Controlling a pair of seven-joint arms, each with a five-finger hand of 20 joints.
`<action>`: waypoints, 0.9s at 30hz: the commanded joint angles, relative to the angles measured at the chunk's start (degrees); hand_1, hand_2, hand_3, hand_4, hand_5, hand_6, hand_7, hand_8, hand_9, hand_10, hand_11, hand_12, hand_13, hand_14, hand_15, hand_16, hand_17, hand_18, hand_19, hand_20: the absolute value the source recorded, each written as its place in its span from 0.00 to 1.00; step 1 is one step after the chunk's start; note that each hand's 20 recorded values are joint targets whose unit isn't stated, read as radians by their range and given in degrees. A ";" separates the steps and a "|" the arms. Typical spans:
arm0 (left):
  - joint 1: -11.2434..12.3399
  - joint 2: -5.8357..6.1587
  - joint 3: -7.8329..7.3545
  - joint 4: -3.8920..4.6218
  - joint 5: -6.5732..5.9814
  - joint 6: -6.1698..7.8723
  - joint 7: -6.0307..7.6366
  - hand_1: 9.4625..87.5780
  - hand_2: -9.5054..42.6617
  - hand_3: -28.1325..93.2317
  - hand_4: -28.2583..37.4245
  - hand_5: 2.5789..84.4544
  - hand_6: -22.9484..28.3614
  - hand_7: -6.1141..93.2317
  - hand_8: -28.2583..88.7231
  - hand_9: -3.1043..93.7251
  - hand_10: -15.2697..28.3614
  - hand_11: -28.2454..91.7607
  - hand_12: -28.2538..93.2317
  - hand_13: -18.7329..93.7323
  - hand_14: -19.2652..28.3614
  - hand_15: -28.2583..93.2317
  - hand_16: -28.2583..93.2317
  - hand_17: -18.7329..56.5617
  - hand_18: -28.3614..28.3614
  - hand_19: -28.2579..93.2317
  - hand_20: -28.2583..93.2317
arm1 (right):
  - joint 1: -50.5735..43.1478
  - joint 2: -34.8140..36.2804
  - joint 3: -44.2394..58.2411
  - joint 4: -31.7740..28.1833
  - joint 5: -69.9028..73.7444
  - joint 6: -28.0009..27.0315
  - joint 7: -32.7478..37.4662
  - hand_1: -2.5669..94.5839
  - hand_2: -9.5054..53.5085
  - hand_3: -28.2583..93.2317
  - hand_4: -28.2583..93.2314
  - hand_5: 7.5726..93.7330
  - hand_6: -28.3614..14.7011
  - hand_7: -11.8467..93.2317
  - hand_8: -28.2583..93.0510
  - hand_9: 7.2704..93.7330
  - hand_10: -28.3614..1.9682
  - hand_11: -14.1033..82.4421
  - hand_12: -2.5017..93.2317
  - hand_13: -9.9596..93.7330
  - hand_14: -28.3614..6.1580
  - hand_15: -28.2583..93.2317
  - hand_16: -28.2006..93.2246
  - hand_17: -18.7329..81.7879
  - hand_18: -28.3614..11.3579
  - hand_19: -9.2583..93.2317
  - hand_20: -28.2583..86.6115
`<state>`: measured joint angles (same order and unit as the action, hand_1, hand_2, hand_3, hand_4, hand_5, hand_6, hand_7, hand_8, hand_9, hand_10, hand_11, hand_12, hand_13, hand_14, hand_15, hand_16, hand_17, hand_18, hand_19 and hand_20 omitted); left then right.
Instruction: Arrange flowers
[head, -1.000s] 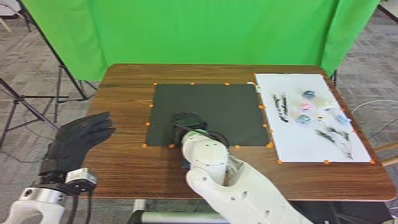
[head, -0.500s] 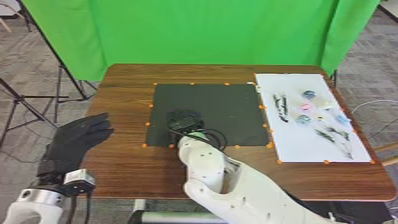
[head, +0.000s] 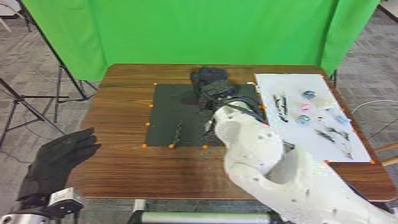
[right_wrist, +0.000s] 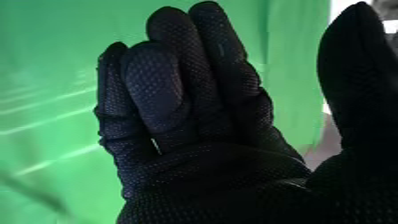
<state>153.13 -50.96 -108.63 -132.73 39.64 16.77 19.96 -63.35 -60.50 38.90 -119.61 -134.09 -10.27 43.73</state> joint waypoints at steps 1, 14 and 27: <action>2.95 1.05 0.45 -0.42 -2.29 1.84 3.60 0.24 0.28 0.89 0.18 0.52 0.71 0.23 0.16 0.42 0.85 0.52 0.31 0.39 1.00 0.76 0.11 0.13 0.90 0.73 0.33 | -19.20 18.16 20.11 -6.33 -2.98 3.22 0.72 0.33 0.12 0.84 0.05 0.63 0.39 0.54 0.13 0.66 0.11 0.59 0.27 0.66 0.21 0.87 0.42 0.47 0.00 0.94 0.34; 2.25 4.05 2.02 0.39 -3.96 2.69 6.62 0.23 0.28 0.88 0.18 0.52 0.71 0.23 0.16 0.42 0.85 0.52 0.31 0.39 1.00 0.76 0.11 0.13 0.90 0.73 0.33 | -41.32 23.96 44.07 -3.26 0.40 3.69 7.22 0.35 0.08 0.84 0.05 0.61 0.38 0.55 0.12 0.63 0.10 0.66 0.29 0.66 0.22 0.89 0.43 0.49 0.00 0.97 0.33; 1.02 4.91 3.40 0.90 -4.07 2.67 6.87 0.23 0.28 0.88 0.18 0.52 0.71 0.23 0.16 0.42 0.85 0.52 0.31 0.39 1.00 0.75 0.11 0.13 0.91 0.73 0.33 | -49.86 20.26 51.13 -0.92 4.47 1.72 11.26 0.34 0.08 0.84 0.04 0.60 0.33 0.53 0.12 0.60 0.05 0.67 0.29 0.63 0.17 0.89 0.42 0.49 0.00 0.98 0.30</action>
<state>154.69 -46.42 -106.07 -132.09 35.73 19.20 26.77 -110.60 -37.86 90.05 -122.44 -131.02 -7.10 53.03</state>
